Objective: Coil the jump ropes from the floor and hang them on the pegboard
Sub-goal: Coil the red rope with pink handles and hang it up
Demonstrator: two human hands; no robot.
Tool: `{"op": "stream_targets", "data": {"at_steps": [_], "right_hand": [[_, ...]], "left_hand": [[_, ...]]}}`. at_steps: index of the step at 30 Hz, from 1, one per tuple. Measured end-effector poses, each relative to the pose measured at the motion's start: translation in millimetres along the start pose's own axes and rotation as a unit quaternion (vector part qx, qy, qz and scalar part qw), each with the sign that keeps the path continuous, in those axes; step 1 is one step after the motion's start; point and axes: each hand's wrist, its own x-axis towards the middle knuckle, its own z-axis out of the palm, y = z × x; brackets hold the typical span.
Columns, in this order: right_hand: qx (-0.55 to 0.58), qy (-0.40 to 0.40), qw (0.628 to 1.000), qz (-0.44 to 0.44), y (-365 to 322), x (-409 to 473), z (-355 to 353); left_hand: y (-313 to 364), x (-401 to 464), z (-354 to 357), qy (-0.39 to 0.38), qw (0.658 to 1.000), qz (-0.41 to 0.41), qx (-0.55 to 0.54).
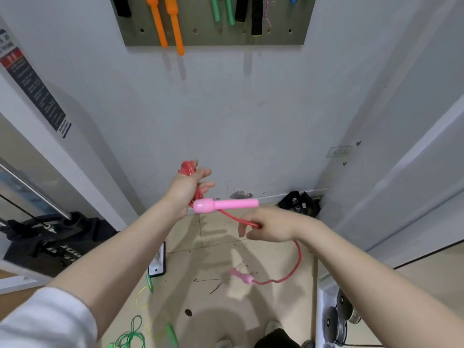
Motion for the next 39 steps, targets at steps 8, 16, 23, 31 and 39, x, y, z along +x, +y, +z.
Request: {"op": "stream_targets", "data": {"at_steps": [8,16,23,31,39], "right_hand": [[0.093,0.050,0.992,-0.073,-23,-1,-40],[0.230,0.104,0.953,0.169,29,9,-21],[0.137,0.119,0.969,0.168,11,18,-25],[0.086,-0.066,0.994,-0.014,-43,9,-31],[0.204,-0.047,0.976,-0.058,-50,18,-44]], "left_hand": [[-18,-23,23,-0.074,0.982,0.089,0.147],[0,2,-39,0.030,0.975,-0.073,-0.208],[6,-14,-25,-0.106,0.989,-0.100,0.026],[0,-17,-18,-0.121,0.991,-0.039,0.032],[-5,-39,-6,-0.173,0.976,0.038,0.127]]}}
